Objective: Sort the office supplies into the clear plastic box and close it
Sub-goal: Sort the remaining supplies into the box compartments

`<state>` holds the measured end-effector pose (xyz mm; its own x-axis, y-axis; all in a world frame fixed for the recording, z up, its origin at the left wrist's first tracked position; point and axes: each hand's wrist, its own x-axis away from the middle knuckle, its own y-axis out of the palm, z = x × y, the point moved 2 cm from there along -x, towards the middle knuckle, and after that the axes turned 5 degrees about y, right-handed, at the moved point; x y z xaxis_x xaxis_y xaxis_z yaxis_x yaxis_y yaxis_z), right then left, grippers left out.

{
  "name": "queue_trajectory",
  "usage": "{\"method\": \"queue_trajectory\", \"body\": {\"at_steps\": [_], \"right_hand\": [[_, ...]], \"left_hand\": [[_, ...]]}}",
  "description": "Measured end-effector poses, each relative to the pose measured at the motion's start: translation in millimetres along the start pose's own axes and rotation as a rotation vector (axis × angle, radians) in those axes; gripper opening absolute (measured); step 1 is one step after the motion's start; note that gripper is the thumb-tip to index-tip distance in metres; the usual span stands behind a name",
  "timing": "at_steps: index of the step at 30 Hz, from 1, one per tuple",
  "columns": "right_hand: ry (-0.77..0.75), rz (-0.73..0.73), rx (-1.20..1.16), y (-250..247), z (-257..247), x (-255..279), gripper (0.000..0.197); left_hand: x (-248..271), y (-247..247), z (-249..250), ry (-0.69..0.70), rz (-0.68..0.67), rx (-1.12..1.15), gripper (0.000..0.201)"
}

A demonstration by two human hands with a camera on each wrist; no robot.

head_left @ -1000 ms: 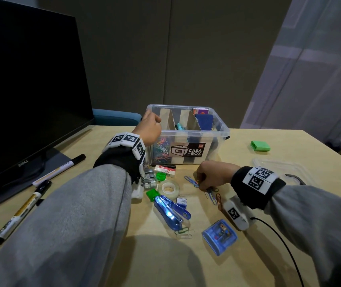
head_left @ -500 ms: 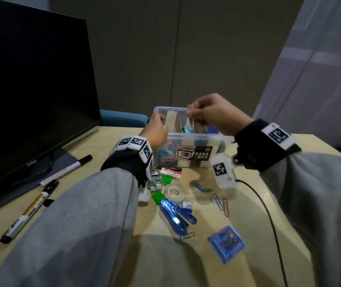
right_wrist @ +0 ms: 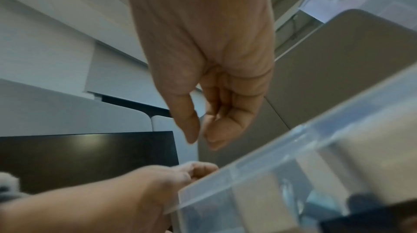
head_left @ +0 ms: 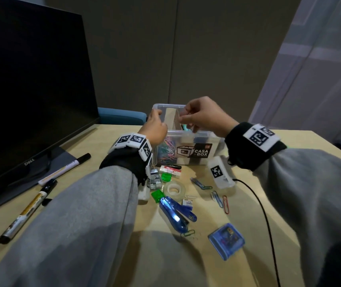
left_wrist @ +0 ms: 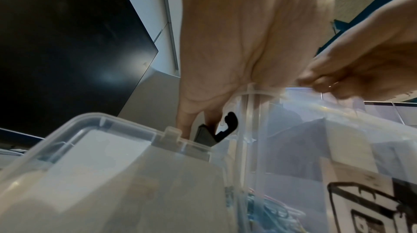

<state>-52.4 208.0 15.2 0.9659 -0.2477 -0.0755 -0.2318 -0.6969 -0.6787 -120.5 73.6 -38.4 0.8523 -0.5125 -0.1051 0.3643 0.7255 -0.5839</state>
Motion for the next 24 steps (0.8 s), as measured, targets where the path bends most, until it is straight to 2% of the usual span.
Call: {"method": "queue_trajectory", "body": {"at_steps": [1,3,5,6,7,10,12,18,24], "right_hand": [[-0.015,-0.066,0.049,-7,2,8,0.006],[0.033,-0.305,0.222,-18,11,25,0.008],[0.179,-0.603,0.432,-17,31,43,0.010],[0.265,-0.702,0.531,-14,45,52,0.010],[0.337,-0.747,0.630,-10,59,60,0.019],[0.494,-0.714,0.823,0,91,78,0.055],[0.524,-0.677,0.854,4,101,84,0.064],[0.571,-0.546,0.752,15,112,74,0.054],[0.603,-0.652,0.609,19,115,64,0.027]], "left_hand": [[0,0,0,0.005,0.003,-0.005,0.053],[0,1,0,0.005,0.006,-0.009,0.051],[-1,1,-1,-0.002,0.011,-0.007,0.051],[-1,2,-1,-0.003,0.015,-0.009,0.051],[0,2,-1,-0.004,0.017,-0.013,0.051],[0,2,-1,-0.004,0.018,-0.022,0.050],[-1,2,0,-0.002,0.022,-0.028,0.050],[-2,2,-1,-0.005,0.028,-0.029,0.049],[-3,2,-1,0.000,0.032,-0.022,0.047]]}}
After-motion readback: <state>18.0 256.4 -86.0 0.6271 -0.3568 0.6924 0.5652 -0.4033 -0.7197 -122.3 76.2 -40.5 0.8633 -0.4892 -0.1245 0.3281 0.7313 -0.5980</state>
